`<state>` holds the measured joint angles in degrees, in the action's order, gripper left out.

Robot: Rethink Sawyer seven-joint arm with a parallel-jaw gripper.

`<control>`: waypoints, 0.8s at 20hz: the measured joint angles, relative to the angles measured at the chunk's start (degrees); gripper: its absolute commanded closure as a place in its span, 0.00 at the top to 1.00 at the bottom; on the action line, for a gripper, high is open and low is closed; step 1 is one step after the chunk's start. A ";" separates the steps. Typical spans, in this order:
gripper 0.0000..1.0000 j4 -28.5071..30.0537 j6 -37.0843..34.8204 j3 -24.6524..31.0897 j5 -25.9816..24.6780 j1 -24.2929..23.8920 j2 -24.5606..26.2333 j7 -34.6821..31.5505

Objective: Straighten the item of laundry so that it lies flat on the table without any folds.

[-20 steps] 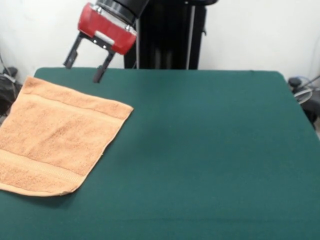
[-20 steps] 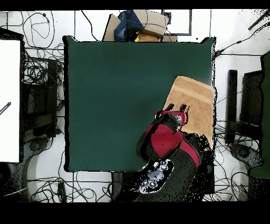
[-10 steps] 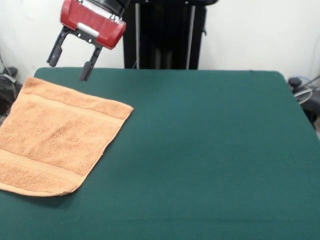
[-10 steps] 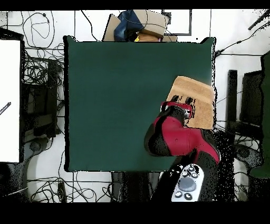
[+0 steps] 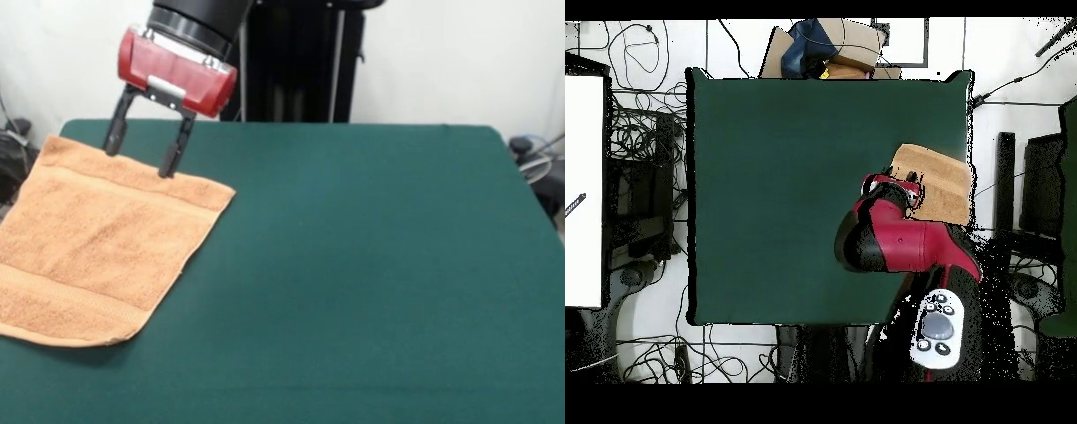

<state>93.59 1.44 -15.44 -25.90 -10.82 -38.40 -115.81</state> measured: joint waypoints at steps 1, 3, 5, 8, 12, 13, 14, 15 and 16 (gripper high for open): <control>1.00 -0.70 0.01 0.35 0.80 0.24 0.40 0.00; 1.00 -1.64 0.00 0.53 1.55 0.61 1.03 0.00; 1.00 -2.76 0.00 0.55 2.16 1.09 1.79 0.00; 1.00 -5.40 -0.01 0.55 3.10 2.12 3.61 0.00; 1.00 -8.34 0.00 0.63 3.77 3.12 5.65 0.00; 1.00 -8.96 -0.01 0.66 3.87 3.26 6.06 0.00; 1.00 -10.37 -0.01 0.67 4.09 3.45 7.00 0.00; 1.00 -10.81 -0.01 0.67 4.15 3.47 7.31 0.00; 1.00 -11.26 -0.01 0.67 4.20 3.49 7.61 0.00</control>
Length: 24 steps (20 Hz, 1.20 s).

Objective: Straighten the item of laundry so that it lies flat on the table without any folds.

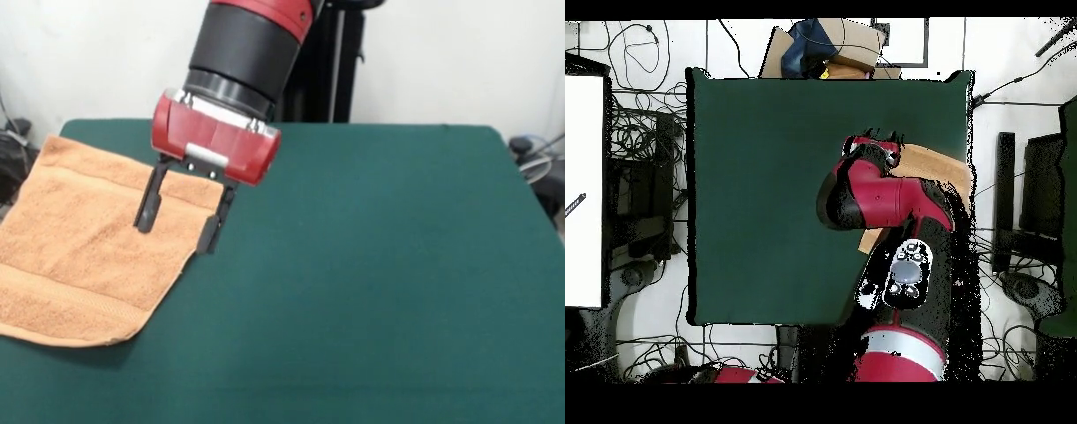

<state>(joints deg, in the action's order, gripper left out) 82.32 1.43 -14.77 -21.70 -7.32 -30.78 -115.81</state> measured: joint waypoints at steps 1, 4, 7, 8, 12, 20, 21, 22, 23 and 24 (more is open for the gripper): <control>1.00 -0.74 0.00 0.00 0.09 0.01 0.52 0.00; 1.00 -3.24 -0.01 0.00 0.44 0.05 2.51 0.00; 1.00 -4.95 -0.01 -0.03 0.83 0.27 4.07 0.00; 1.00 -5.30 0.00 -0.07 0.97 0.35 4.44 0.00; 1.00 -7.29 0.01 -1.07 2.30 1.61 7.17 0.00; 1.00 -11.55 0.01 -12.20 7.63 8.98 16.63 0.00; 1.00 -11.91 0.01 -13.80 8.45 9.91 17.87 0.00; 1.00 -12.05 0.01 -14.44 8.81 10.29 18.37 0.00; 1.00 -12.33 0.02 -15.71 9.49 11.01 19.35 0.00; 1.00 -12.68 0.04 -17.68 10.62 12.05 20.84 0.00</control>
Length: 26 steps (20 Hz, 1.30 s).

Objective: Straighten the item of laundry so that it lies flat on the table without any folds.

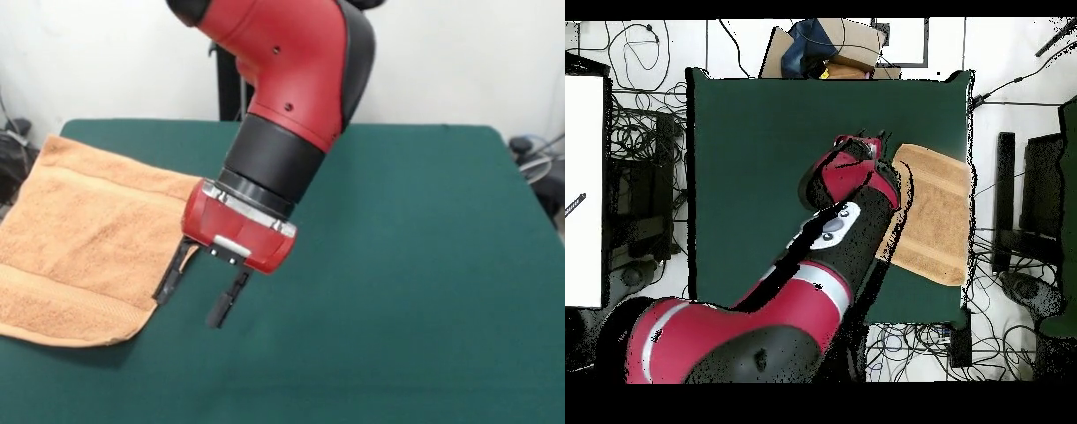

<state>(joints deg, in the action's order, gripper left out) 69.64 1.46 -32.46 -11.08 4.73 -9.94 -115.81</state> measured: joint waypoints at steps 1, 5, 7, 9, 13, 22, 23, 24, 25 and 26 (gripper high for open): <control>1.00 -0.25 0.00 -1.62 0.98 0.81 1.23 0.00; 1.00 -0.54 0.04 -8.19 5.34 3.69 6.10 0.00; 1.00 -0.54 0.24 -10.24 6.89 4.31 7.62 0.00; 1.00 -0.52 0.63 -11.85 8.29 4.67 8.83 0.00; 1.00 -0.50 1.76 -13.61 9.85 4.72 9.99 0.00; 1.00 0.12 4.51 -14.24 10.59 3.10 9.52 0.00; 1.00 0.14 4.72 -14.24 10.61 2.83 9.33 0.00; 1.00 0.17 4.99 -14.25 10.61 2.42 9.04 0.00; 1.00 0.17 5.11 -14.25 10.61 2.22 8.89 0.00; 1.00 0.19 5.39 -14.25 10.61 1.68 8.49 0.00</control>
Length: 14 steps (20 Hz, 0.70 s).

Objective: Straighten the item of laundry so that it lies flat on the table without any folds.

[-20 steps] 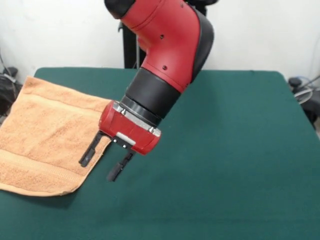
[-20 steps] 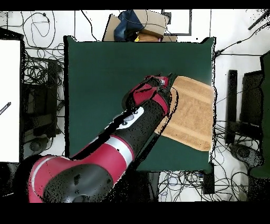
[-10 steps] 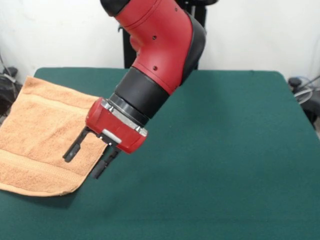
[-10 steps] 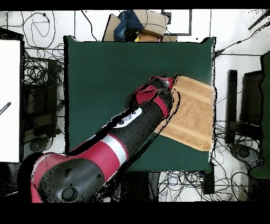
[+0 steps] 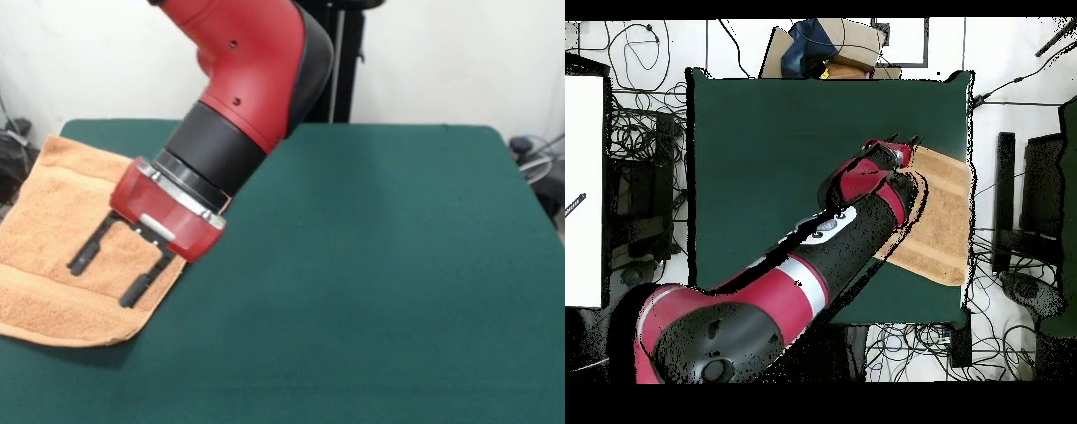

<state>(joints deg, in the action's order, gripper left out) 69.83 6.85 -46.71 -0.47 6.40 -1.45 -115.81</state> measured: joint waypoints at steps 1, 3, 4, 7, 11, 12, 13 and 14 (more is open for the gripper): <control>1.00 0.00 0.06 0.01 -0.01 -0.29 -0.20 0.00; 1.00 0.01 0.05 0.05 -0.01 -0.91 -0.69 0.00; 1.00 0.01 0.05 0.06 -0.01 -0.95 -0.73 0.00; 1.00 0.02 0.05 1.37 -0.02 -2.20 -1.62 0.00; 1.00 0.06 0.04 4.68 -0.04 -4.34 -3.12 0.00; 1.00 0.06 0.04 5.11 -0.05 -4.60 -3.30 0.00; 1.00 0.06 0.04 6.26 -0.18 -5.29 -3.71 0.00; 1.00 0.07 0.04 7.41 -0.32 -5.98 -4.12 0.00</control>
<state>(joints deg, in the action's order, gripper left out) 69.90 6.89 -39.30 -0.79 0.42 -5.57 -115.81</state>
